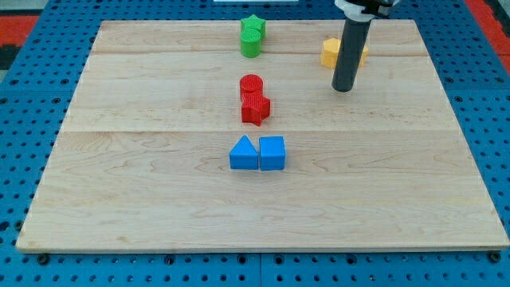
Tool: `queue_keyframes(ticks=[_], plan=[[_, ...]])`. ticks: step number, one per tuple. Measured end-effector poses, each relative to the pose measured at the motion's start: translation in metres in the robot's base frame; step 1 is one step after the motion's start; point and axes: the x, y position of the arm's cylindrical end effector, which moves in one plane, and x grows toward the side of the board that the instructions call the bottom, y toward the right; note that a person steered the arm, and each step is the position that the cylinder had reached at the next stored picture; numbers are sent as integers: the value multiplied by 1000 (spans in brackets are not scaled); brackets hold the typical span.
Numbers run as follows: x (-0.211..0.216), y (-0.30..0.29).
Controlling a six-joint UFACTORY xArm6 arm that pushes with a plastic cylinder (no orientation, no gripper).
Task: Separate the yellow hexagon from the yellow heart
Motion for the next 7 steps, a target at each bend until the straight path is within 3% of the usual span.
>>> queue_keyframes(ticks=[2, 4, 7], plan=[[14, 12], [-22, 29], [-66, -13]])
